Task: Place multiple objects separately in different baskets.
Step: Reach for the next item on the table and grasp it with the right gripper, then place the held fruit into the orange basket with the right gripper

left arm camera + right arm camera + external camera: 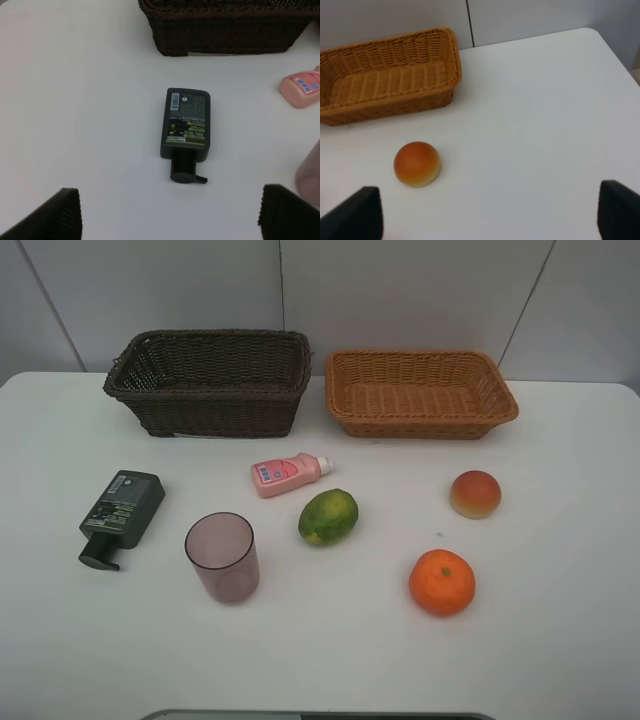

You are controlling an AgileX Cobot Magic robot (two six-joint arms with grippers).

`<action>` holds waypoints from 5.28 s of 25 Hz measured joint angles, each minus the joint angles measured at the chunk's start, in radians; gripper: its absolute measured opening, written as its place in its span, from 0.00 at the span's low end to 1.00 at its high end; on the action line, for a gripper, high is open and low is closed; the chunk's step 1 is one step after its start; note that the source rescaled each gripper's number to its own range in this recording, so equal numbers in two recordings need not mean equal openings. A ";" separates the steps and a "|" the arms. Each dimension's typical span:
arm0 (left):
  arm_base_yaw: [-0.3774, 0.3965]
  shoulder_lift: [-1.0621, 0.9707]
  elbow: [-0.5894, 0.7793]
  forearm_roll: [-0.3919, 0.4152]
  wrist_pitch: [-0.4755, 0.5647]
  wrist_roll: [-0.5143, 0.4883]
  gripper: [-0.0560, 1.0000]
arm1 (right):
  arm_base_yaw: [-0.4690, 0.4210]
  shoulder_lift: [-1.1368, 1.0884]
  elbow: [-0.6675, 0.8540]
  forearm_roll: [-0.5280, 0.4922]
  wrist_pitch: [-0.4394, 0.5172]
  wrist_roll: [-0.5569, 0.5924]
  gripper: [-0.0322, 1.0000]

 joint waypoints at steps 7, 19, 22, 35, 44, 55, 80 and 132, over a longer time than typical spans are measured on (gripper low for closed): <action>0.000 0.000 0.000 0.000 0.000 0.000 0.92 | 0.000 0.384 -0.022 0.002 -0.024 0.000 0.86; 0.000 0.000 0.000 0.000 0.000 0.000 0.92 | 0.078 1.147 -0.253 0.056 -0.213 0.003 0.86; 0.000 0.000 0.000 0.000 0.000 0.000 0.92 | 0.134 1.302 -0.337 0.055 -0.256 0.013 0.86; 0.000 0.000 0.000 0.000 0.000 0.000 0.92 | 0.231 1.824 -0.651 0.052 -0.230 0.202 0.95; 0.000 0.000 0.000 0.000 0.000 0.000 0.92 | 0.231 1.930 -0.655 0.052 -0.217 0.206 1.00; 0.000 0.000 0.000 0.000 0.000 0.000 0.92 | 0.231 1.986 -0.655 0.061 -0.249 0.191 1.00; 0.000 0.000 0.000 0.000 0.000 0.000 0.92 | 0.231 2.029 -0.656 0.092 -0.267 0.191 0.05; 0.000 0.000 0.000 0.000 0.000 0.000 0.92 | 0.231 2.389 -1.563 0.072 -0.014 -0.078 0.05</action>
